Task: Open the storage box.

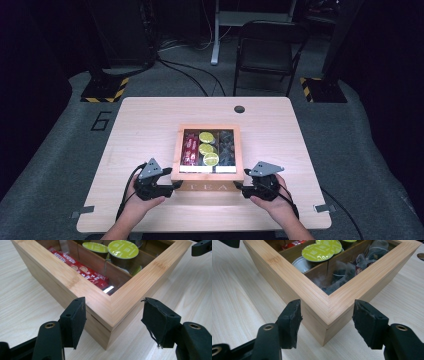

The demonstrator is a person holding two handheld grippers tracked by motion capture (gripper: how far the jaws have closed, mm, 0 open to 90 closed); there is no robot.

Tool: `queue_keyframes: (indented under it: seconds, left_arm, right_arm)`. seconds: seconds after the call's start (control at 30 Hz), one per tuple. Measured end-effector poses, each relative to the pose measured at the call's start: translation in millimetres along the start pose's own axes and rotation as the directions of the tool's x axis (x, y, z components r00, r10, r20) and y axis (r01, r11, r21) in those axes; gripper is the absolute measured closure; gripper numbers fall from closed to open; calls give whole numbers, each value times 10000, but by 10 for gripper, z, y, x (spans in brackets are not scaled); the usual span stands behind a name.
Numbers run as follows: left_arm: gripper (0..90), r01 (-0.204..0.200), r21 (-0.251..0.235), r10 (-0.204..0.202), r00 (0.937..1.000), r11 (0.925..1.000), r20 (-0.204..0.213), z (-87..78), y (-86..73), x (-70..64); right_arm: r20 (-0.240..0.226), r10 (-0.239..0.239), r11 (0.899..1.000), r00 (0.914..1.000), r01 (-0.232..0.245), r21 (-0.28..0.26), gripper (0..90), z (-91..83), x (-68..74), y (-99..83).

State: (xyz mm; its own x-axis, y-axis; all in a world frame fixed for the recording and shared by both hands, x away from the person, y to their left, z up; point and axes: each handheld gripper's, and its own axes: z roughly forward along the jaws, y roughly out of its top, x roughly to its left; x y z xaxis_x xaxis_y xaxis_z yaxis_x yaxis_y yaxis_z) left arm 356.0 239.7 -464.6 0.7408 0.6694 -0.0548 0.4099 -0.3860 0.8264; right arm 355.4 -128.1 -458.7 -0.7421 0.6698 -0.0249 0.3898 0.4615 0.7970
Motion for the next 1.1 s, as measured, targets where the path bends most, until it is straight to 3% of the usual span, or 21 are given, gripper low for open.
queue_keyframes:
  seconds: [0.2,0.37,1.1]
  left_arm:
    - [369,-68,221,70,9999,9997,-105,25,-32,13]
    - [387,-127,472,141,9995,9988,-280,67,-60,7]
    - [395,-268,501,289,9987,9984,-417,91,-80,-15]
  right_arm:
    - [56,-4,10000,10000,4,29,424,24,-11,-10]
    - [-58,301,9995,9995,-301,-14,422,29,-33,-27]
    - [-60,107,9990,9999,-104,434,421,120,-33,-89]
